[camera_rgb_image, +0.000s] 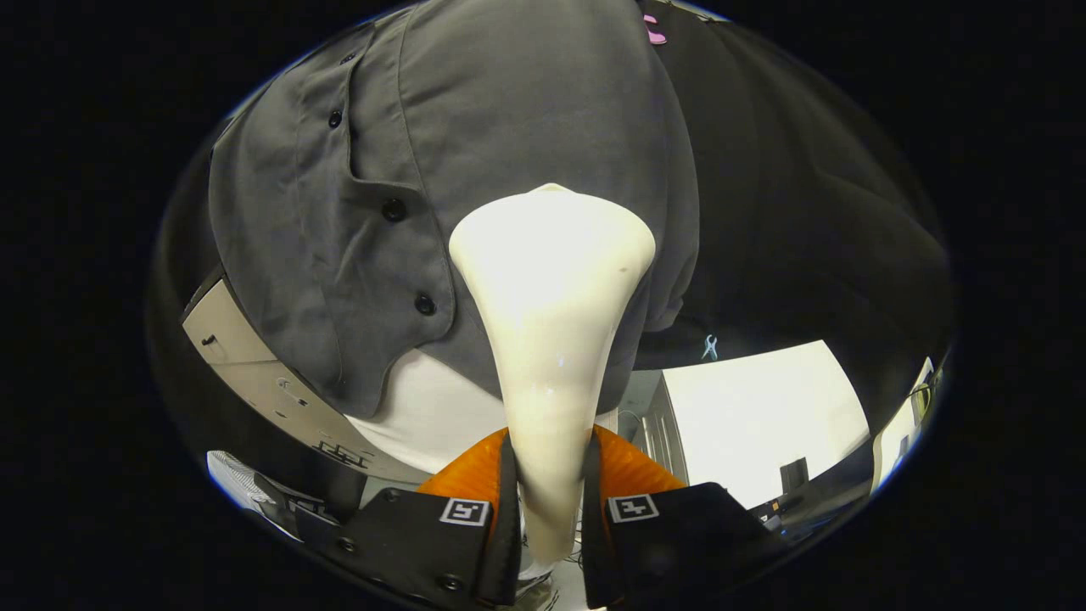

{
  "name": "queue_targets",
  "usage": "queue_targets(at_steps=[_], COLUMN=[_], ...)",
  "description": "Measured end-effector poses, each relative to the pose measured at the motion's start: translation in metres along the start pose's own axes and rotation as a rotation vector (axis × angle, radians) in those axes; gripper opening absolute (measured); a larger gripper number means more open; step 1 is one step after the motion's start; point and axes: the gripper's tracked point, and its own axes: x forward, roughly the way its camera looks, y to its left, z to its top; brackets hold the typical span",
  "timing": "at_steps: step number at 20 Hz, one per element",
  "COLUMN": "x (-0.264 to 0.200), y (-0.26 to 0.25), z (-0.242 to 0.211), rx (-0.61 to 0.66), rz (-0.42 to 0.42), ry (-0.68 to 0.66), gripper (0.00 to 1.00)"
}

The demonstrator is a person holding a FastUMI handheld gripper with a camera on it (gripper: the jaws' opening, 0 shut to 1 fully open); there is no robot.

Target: Iron the clothes twice with a garment steamer, once on the left side and once on the right side.

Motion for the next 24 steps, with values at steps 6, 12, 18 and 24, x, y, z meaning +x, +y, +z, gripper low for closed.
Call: queue_targets(at_steps=[6,12,18,24], x=[-0.022,-0.057,-0.111,-0.178], y=[0.011,0.031,0.060,0.095], z=[0.014,0.048,0.098,0.147], rx=[0.011,0.047,0.087,0.087], rz=[-0.006,-0.031,-0.075,-0.105], ry=[-0.026,-0.113,-0.243,-0.404], gripper=[0.37,0.37,0.37,0.37])
